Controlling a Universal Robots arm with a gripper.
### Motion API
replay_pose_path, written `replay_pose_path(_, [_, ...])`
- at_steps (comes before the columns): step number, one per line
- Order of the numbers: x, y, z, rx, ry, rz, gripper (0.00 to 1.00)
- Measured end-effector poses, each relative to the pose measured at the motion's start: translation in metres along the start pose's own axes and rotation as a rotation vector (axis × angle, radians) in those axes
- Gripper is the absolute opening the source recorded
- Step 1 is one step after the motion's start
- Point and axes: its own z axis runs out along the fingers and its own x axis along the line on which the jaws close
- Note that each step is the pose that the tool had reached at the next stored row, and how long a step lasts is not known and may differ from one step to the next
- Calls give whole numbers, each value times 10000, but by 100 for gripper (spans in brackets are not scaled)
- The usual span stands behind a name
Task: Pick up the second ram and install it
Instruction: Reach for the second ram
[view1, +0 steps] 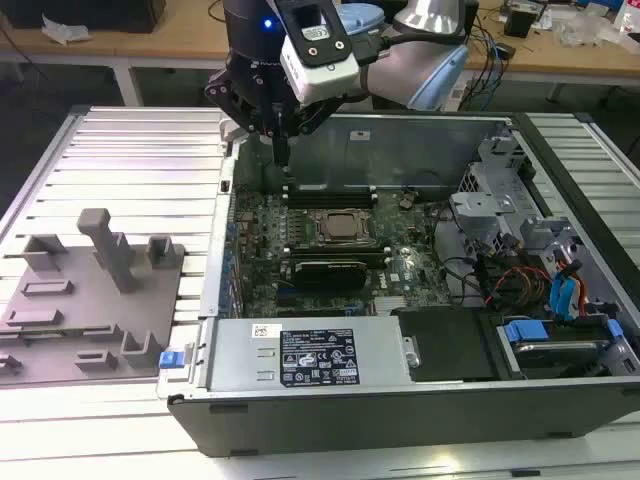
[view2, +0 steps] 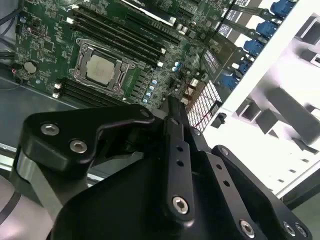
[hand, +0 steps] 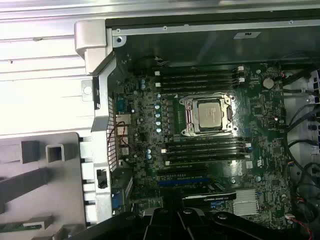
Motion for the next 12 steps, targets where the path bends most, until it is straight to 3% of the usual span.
replay_pose_path(7, [240, -18, -6, -1, -3, 1, 11])
replay_pose_path(12, [311, -23, -7, 0, -2, 1, 11])
